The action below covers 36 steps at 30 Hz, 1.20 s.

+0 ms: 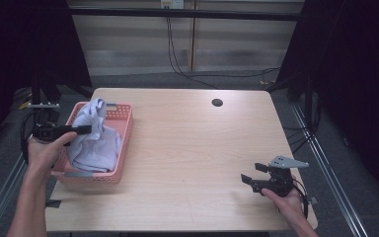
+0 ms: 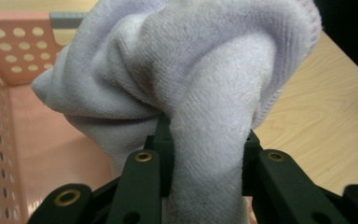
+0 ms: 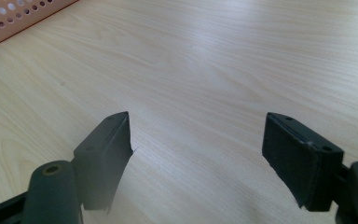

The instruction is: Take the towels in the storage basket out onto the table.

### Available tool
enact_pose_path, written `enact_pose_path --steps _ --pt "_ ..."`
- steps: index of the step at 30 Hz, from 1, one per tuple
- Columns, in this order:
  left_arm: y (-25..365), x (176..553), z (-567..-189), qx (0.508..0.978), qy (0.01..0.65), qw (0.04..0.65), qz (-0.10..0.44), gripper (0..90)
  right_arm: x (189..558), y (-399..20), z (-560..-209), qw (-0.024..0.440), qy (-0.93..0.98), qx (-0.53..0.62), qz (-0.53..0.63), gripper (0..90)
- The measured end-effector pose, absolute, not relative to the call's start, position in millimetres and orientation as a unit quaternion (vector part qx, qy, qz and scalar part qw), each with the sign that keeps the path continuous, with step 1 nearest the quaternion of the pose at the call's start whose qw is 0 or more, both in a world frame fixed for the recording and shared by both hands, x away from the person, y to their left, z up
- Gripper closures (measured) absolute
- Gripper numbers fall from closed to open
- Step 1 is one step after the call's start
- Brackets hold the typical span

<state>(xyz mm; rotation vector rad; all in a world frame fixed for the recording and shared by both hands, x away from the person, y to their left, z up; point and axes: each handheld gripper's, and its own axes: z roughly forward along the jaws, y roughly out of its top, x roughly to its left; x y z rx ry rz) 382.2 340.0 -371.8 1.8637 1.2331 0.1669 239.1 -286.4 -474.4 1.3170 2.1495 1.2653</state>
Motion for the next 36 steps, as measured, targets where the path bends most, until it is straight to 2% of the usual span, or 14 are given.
enact_pose_path --steps 18,36 --pt "322.6 380.4 -321.4 0.745 0.456 0.476 0.097 70.4 239.1 -286.8 -474.2 0.16 0.752 0.46 0.444 23.5" --pt "315.8 381.2 -277.6 0.746 0.438 0.486 0.129 70.4 239.0 -287.3 -473.9 0.159 0.752 0.46 0.445 23.3"
